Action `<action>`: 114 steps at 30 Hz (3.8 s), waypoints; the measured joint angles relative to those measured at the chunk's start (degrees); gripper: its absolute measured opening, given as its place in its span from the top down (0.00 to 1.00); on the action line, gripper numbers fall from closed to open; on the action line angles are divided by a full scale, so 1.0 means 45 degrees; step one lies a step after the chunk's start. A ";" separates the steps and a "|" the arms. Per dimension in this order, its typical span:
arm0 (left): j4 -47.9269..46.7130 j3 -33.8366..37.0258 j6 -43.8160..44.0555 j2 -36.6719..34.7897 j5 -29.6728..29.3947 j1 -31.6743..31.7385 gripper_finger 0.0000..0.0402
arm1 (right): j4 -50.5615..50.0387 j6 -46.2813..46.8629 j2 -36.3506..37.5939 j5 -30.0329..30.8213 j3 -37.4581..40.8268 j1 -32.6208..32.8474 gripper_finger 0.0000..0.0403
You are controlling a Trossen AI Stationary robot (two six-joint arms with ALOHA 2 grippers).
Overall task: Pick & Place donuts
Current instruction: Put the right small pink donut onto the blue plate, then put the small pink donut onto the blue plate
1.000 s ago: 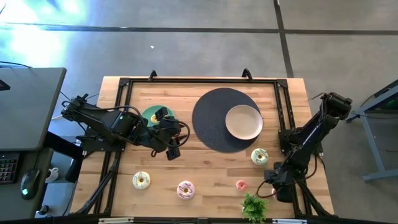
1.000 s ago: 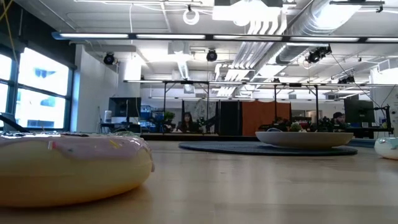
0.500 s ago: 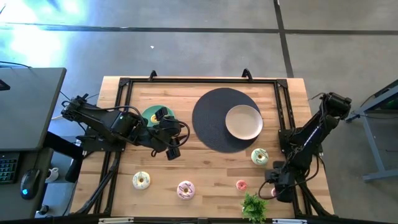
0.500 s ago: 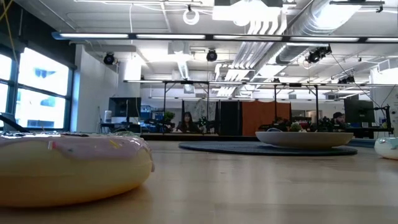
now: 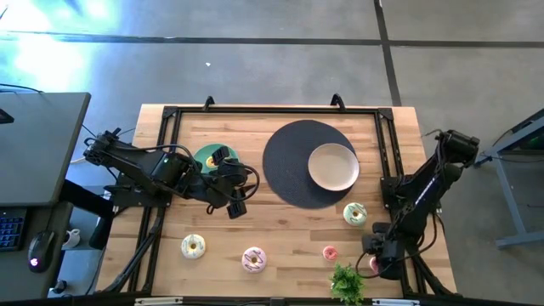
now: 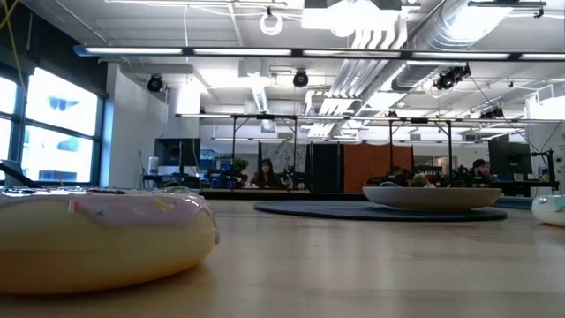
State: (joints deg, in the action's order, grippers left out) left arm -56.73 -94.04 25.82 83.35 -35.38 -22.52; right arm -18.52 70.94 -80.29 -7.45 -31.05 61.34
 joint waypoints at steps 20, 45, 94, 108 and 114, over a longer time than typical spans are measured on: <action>0.0650 0.0000 -0.0386 0.0000 -0.0225 0.0000 0.57 | -0.2387 -0.1263 0.1763 0.1027 0.0015 -0.2302 0.95; 0.0935 0.0000 -0.1679 -0.0074 -0.1843 0.0000 0.57 | 1.3314 -1.2429 -0.1131 0.5733 -0.0693 -1.3404 0.99; 0.0675 -0.0005 -0.1341 -0.1336 -0.1603 0.0000 0.57 | 0.6533 -1.4105 -1.3353 0.0936 -1.5434 -1.4907 0.63; 0.0680 -0.0005 -0.1330 -0.1331 -0.1598 -0.0004 0.57 | 0.2667 -1.5917 -1.0588 0.1901 -1.5411 -1.4640 0.62; 0.0702 -0.0005 -0.1292 -0.1331 -0.1563 -0.0005 0.57 | -0.1702 -1.6937 -0.7828 0.1755 -1.5420 -1.4020 0.62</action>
State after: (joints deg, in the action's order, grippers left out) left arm -53.57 -94.06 20.01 77.36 -42.41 -22.55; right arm -26.18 -5.28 -115.51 0.45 -100.44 -1.75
